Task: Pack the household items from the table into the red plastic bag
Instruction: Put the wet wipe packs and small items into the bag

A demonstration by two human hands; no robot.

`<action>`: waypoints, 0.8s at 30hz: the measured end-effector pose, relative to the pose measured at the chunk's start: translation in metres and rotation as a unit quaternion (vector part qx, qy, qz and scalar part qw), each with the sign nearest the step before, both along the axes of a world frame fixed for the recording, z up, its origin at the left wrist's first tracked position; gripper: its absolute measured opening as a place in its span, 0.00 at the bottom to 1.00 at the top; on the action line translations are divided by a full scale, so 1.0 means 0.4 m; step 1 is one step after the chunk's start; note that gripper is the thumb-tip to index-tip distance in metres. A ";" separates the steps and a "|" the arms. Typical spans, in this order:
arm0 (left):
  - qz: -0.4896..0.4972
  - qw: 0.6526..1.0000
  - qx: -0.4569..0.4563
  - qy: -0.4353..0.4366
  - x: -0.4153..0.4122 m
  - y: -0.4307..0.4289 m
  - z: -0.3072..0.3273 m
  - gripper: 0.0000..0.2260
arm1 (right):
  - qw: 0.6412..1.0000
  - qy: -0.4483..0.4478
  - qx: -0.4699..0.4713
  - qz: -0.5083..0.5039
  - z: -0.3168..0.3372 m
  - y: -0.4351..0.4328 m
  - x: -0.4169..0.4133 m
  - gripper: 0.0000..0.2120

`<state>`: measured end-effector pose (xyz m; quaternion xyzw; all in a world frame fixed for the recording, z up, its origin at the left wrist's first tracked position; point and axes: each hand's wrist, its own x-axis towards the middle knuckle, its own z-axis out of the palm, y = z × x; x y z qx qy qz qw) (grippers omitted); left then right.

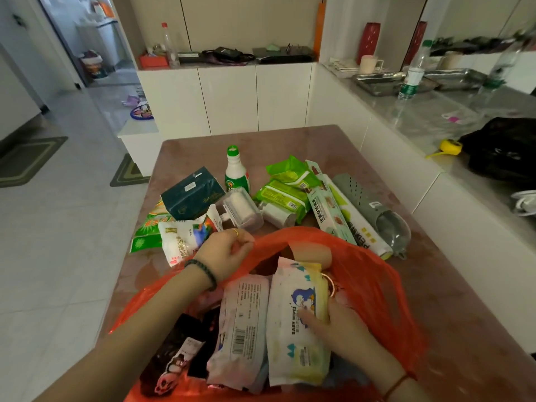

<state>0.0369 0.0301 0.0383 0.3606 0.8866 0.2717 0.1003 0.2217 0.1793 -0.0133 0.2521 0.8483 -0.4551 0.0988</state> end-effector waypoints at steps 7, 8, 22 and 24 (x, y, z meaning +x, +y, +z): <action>-0.015 0.985 0.045 -0.167 -0.134 0.037 0.063 0.02 | 0.996 0.091 -0.004 -0.022 0.151 0.212 -0.134 0.10; 0.007 0.981 0.068 -0.179 -0.150 0.067 0.064 0.02 | 0.990 0.130 -0.010 -0.054 0.163 0.240 -0.186 0.11; 0.240 0.706 0.313 -0.588 -0.307 0.408 -0.042 0.25 | 0.957 0.240 0.162 -0.035 -0.025 0.429 -0.776 0.06; 0.230 0.672 0.332 -0.621 -0.302 0.412 -0.042 0.27 | 0.939 0.305 0.133 -0.088 -0.018 0.435 -0.775 0.06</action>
